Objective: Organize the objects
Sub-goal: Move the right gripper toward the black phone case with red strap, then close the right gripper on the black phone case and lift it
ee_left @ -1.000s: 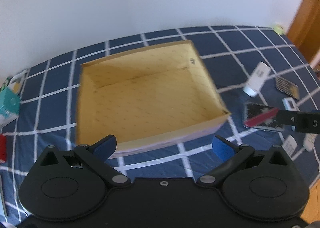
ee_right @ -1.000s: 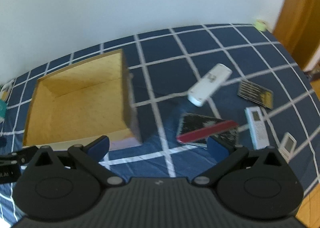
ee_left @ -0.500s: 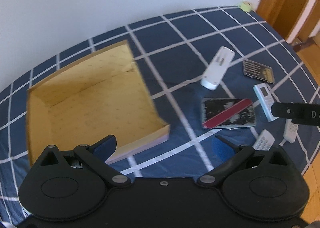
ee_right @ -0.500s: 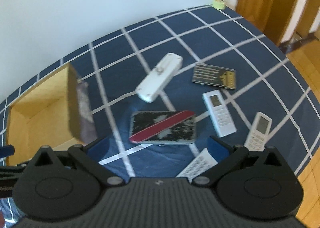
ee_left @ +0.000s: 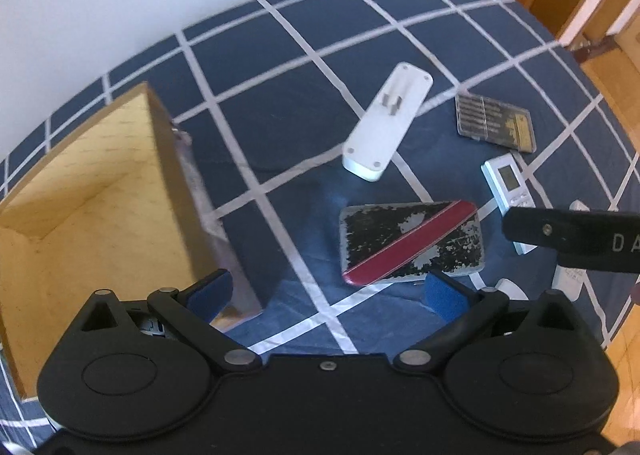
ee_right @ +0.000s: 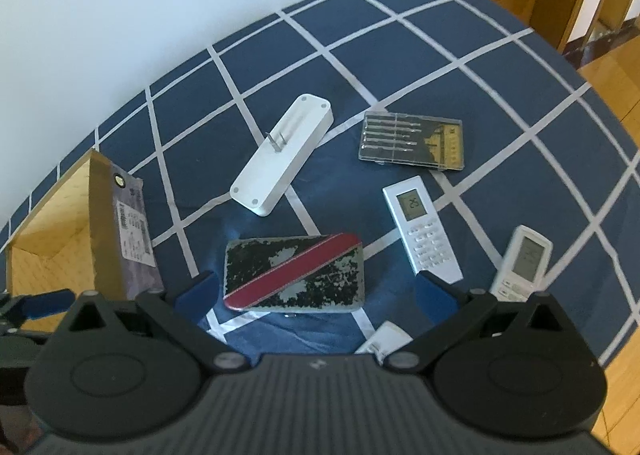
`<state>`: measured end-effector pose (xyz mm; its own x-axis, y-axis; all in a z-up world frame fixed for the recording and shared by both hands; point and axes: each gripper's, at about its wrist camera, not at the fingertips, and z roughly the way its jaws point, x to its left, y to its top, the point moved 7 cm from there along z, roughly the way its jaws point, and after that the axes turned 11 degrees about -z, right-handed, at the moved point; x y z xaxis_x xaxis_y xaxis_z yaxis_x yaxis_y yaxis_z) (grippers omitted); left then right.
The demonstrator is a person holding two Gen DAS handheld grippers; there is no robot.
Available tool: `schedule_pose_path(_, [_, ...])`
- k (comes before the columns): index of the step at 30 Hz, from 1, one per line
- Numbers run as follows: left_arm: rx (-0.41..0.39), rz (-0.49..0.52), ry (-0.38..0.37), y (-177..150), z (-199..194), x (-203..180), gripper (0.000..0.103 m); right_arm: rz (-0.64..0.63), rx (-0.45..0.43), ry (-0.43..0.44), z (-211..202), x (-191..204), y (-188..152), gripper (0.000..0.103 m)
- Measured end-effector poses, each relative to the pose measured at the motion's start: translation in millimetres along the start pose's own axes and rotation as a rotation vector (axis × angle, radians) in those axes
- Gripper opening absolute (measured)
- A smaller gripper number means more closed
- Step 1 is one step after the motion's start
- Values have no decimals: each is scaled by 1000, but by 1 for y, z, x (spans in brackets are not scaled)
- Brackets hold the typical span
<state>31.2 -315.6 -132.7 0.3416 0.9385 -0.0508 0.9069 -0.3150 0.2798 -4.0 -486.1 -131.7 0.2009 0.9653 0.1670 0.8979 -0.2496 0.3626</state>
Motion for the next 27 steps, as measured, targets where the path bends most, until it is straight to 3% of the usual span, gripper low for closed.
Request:
schedule_pose_path(12, [171,-1,-35,7,68,-21,103,35,144,46,69,-13,9,103])
schedule_pose_path(27, [275,-27,-103,10,127,-25,102,44,266,55,128,-11,6,102])
